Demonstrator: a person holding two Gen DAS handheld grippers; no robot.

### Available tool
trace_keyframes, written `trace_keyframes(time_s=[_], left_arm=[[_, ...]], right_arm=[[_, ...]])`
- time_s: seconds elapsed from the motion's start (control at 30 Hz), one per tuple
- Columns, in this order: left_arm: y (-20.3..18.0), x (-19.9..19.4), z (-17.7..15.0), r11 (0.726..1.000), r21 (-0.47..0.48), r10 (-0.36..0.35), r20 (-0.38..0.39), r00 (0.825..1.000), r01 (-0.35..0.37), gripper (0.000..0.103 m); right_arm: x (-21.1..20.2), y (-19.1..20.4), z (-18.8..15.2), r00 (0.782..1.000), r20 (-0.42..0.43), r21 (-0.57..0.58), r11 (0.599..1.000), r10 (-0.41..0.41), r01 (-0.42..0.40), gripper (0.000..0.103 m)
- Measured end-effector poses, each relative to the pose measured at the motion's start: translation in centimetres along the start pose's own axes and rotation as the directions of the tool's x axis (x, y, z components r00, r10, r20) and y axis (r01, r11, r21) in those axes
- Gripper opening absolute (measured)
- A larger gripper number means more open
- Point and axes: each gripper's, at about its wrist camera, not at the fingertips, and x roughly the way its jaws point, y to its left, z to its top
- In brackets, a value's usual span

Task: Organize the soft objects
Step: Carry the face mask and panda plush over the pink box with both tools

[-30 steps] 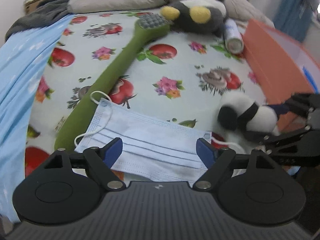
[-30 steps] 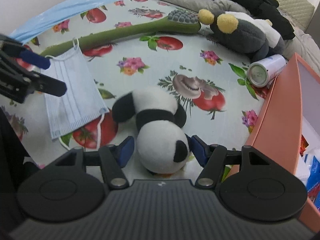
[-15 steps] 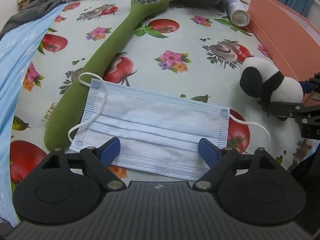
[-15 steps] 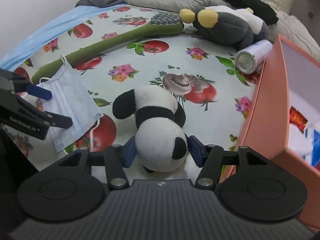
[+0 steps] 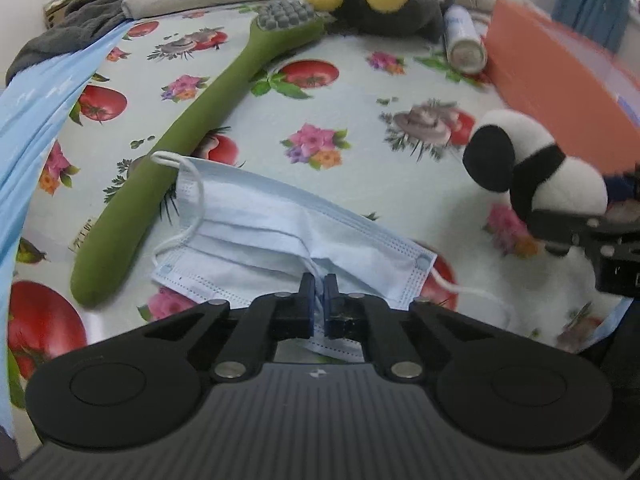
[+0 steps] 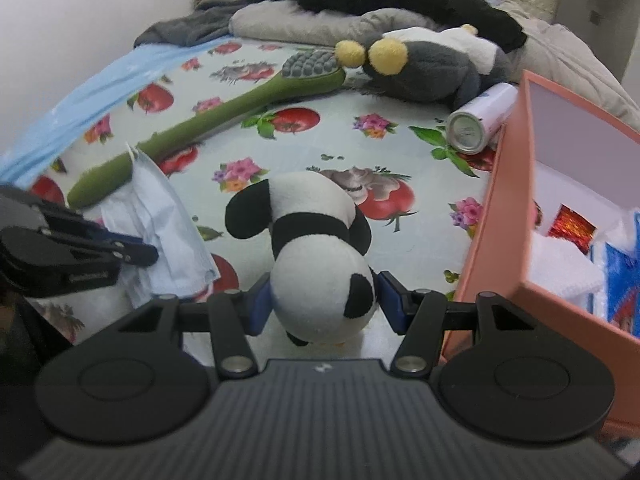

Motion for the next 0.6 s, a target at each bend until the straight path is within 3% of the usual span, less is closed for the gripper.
trace_keyframes(time_s=[0.37, 0.6], left_arm=[[-1.4, -4.7, 1.3, 0.995, -0.1, -0.012, 0.136, 0.991, 0.026, 0.005], [-1.9, -9.9, 3.2, 0.99, -0.126, -0.029, 0.247, 0.969, 0.062, 0.005]], right_arm=[[-4.2, -0.8, 0.6, 0.997, 0.073, 0.099, 0.995, -0.01, 0.003, 0.058], [-7.8, -1.0, 2.1, 0.986, 0.163, 0.157, 0.987, -0.044, 0.018, 0.058]])
